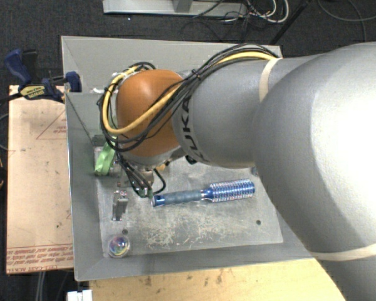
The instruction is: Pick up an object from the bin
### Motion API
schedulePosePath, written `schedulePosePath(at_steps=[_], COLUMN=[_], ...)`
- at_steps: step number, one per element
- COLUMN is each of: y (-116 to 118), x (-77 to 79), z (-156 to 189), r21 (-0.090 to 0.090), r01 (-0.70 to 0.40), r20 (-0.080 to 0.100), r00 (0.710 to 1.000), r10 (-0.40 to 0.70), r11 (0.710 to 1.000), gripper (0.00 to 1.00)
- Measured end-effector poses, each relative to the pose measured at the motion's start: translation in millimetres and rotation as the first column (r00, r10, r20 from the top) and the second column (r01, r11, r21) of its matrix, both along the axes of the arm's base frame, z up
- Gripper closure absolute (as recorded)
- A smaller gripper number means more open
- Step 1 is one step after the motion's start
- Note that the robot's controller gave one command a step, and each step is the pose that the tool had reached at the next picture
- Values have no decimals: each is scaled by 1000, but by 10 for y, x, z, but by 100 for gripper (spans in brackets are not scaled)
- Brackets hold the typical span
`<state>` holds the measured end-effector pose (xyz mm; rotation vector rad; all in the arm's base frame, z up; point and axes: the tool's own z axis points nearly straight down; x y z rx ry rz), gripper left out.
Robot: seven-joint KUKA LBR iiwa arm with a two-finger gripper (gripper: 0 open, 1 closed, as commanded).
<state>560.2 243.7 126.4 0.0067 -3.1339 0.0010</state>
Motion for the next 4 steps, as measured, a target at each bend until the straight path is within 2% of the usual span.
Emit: schedulePosePath(at_steps=[1,2,3,4], y=[-393,-145,-119,-129], x=[-622,-729,-732,-643], z=[-542,-517,-503,288], r21=[9,8,13,7], r01=[71,288,288,287], r20=[18,19,17,14], r00=[997,957,957,958], r10=[-71,-288,-289,-287], r11=[997,958,957,958], gripper=[0,0,100,100])
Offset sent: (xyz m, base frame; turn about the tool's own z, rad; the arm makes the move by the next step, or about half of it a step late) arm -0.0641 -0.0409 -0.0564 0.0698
